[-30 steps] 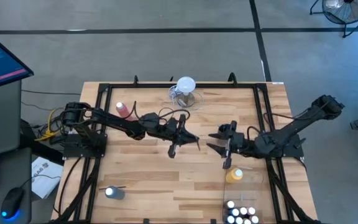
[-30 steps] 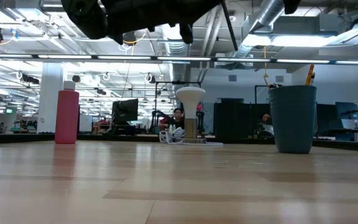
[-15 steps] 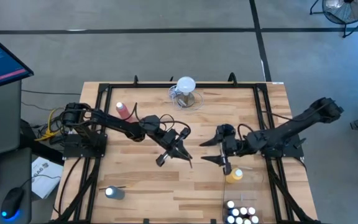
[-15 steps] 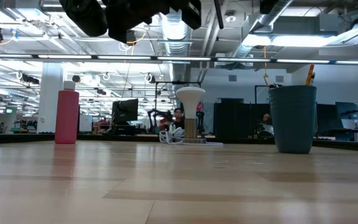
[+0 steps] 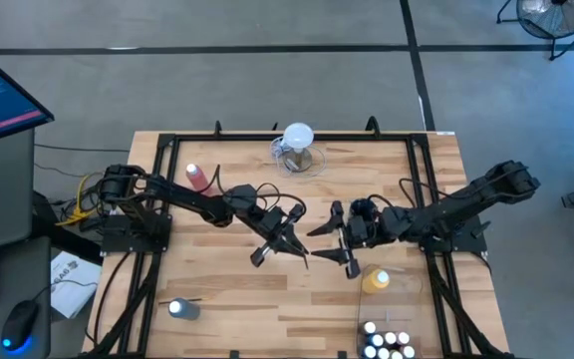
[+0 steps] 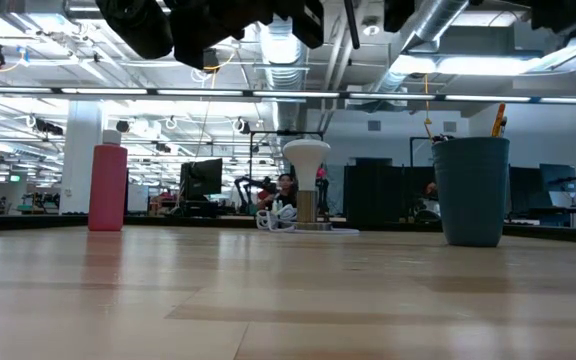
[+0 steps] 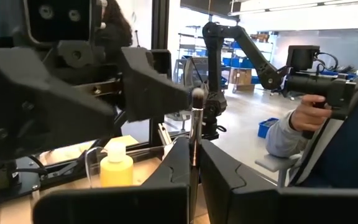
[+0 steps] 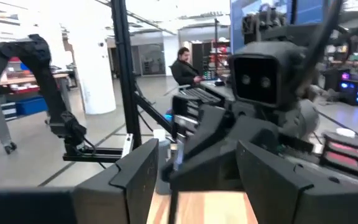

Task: Pick & Place Paint Supplies
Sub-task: Put the black silver paintbrush into the blue cup

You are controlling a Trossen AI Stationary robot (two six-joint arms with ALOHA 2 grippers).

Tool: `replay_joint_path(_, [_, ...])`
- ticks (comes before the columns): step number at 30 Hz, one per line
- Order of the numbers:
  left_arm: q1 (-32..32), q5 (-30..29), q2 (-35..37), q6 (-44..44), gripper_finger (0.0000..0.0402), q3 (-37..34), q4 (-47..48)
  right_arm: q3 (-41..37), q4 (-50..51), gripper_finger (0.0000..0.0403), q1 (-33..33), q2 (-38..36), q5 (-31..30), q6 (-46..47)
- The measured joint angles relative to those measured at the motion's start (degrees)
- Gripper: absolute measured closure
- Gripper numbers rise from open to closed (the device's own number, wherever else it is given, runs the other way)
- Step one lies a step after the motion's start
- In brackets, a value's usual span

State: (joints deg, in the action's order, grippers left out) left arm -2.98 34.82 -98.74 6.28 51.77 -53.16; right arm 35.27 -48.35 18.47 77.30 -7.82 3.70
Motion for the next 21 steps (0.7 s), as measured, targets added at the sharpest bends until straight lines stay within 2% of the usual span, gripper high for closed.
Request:
replay_joint_path(7, [0.0, -0.1, 0.0, 0.0, 0.0401, 0.0, 0.3, 0.9, -0.1, 0.0198, 0.0, 0.1, 3.5, 0.0])
replay_joint_path(21, [-0.1, 0.1, 0.0, 0.1, 0.0401, 0.0, 1.1, 6.8, 1.6, 0.0212, -1.3, 7.5, 8.1, 0.9])
